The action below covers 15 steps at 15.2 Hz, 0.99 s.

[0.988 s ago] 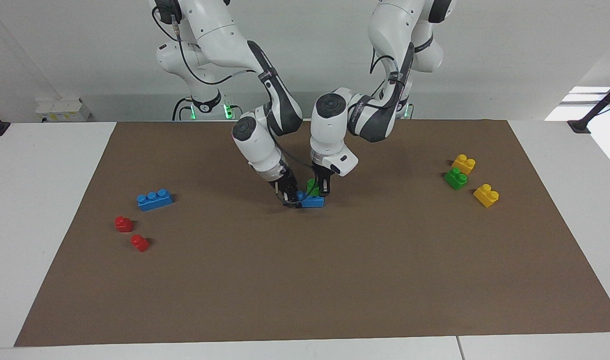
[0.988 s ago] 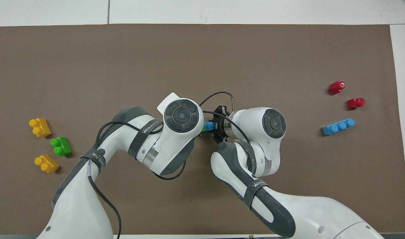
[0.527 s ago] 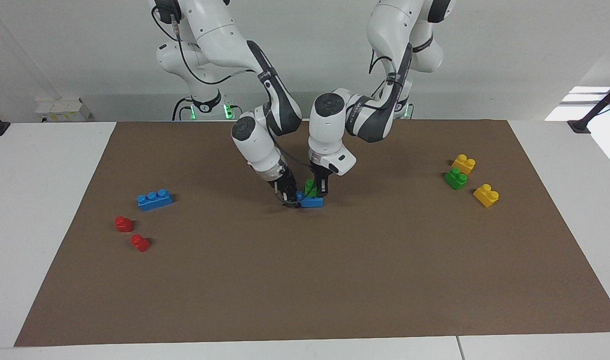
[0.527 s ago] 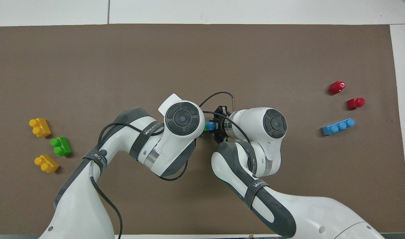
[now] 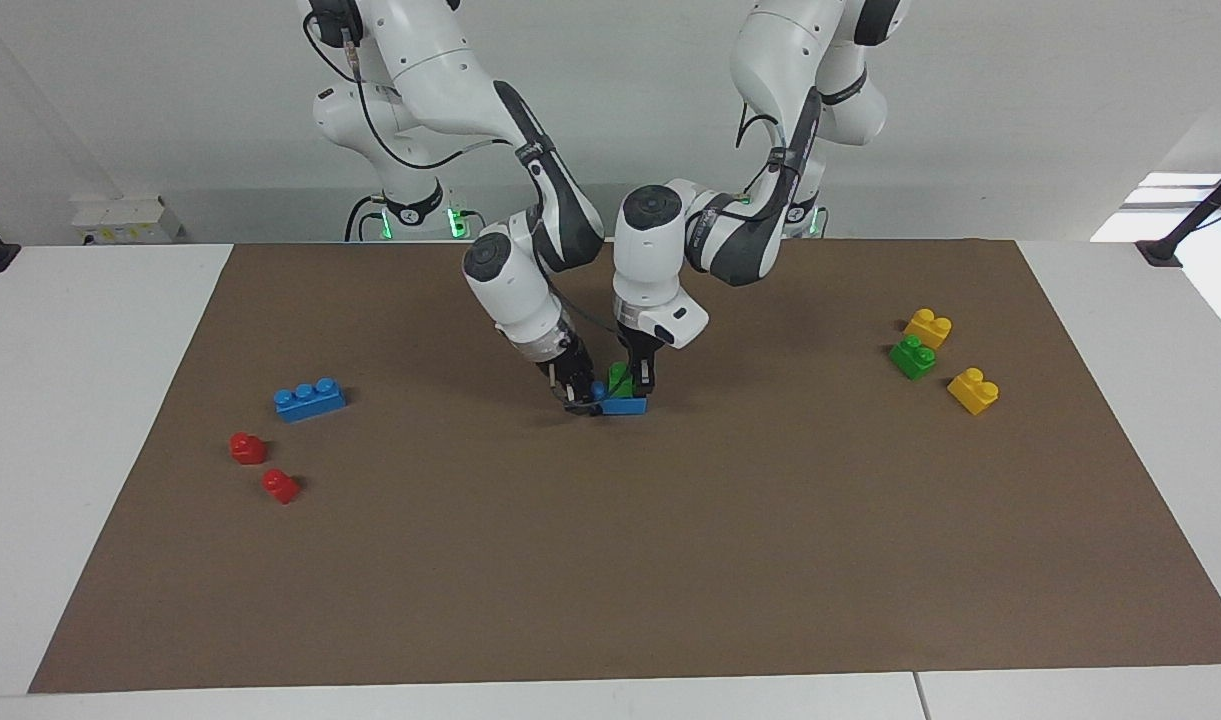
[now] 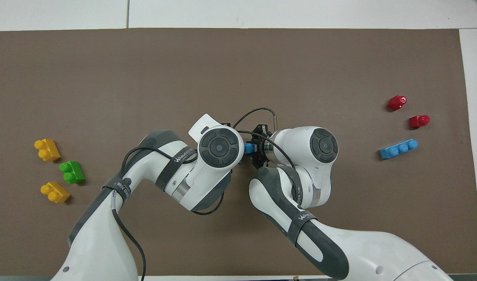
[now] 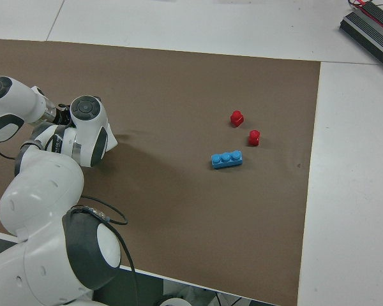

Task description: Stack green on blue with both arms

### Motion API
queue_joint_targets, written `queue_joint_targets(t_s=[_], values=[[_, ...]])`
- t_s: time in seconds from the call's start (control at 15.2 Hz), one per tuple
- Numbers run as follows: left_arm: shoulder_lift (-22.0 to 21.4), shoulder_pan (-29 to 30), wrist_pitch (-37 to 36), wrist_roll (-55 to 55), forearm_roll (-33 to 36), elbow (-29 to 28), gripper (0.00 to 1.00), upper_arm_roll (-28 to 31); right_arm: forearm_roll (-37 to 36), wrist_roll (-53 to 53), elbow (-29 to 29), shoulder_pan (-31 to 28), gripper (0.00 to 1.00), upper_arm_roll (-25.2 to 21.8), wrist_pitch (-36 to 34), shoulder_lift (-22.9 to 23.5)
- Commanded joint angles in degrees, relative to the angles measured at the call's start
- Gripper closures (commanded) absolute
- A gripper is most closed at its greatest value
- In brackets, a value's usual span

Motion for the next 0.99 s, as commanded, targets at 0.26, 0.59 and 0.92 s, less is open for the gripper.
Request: queue_joint_targets(t_s=[0.26,0.59,0.92], values=[[0.61,-0.64,1.68,-1.24,3.53,-1.75,0.01,1.03,1.64,-3.03,-2.58,-1.53,1.0,0.15,0.93,-0.91],[-3.07,1.55,-0.69,1.93,3.53,-1.75,0.0,0.94,2.78,-2.86,-2.58,-1.7,0.32,0.15,0.93,-0.91],[-6.76,4.37,-4.73,5.35,3.44,-1.39,0.0,1.03,2.87,-2.86,-2.49,-1.7,0.23,0.06,1.02,-0.91]])
